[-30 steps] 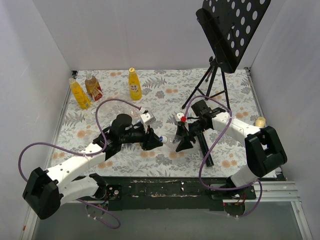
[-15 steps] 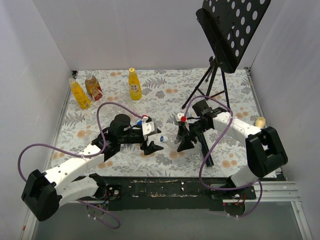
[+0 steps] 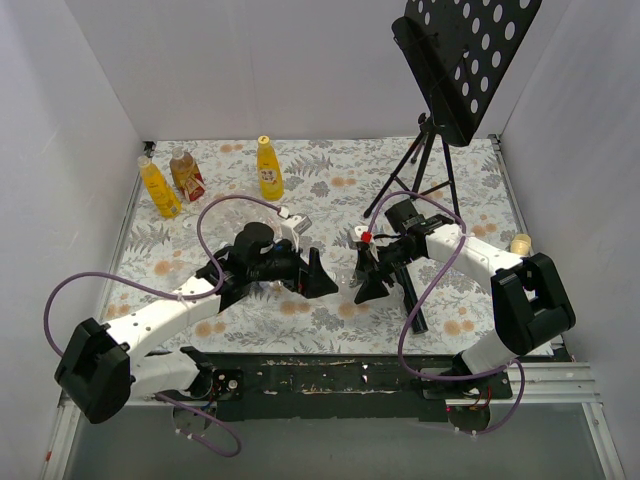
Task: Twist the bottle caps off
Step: Unscrew the bottle cap from the plastic bottle.
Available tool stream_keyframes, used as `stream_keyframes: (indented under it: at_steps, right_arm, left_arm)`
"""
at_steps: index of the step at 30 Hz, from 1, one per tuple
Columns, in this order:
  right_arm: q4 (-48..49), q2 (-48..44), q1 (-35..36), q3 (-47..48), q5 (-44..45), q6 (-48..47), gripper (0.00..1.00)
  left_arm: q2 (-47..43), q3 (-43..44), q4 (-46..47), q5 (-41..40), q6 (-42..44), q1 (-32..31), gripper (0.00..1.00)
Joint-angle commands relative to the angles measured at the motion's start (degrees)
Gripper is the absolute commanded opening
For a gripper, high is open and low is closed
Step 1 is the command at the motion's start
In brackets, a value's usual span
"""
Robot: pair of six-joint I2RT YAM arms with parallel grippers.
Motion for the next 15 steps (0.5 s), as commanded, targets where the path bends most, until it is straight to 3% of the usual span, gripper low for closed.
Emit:
stream_keyframes:
  at_steps: [1,3,9,11,15]
  right_arm:
    - [0.43,-0.18,-0.16,0.90,-2.11,0.69,0.09]
    - [0.60,-0.18,-0.16,0.90,-2.11,0.69,0.09]
    - [0.60,-0.09,-0.16,0.81,-2.02,0.87,0.09]
    - [0.52,-0.01,-0.16,0.81,-2.02,0.87,0.09]
    - [0.60,-0.09,-0.16,0.72,-2.11,0.87,0.09]
  left_arm:
    - [0.24,1.36,-1.14,-0.88,-12.42,0.02,0.82]
    - [0.76,2.06,-1.75,-1.76,-12.77,0.02,0.74]
    - [2.43,4.26,-2.99,-2.11,-13.30,0.02,0.68]
    - [3.14,4.88,-3.34,-2.20,-13.47,0.02,0.60]
    - [4.81,5.93,-4.04,-1.59,-13.30,0.02,0.59]
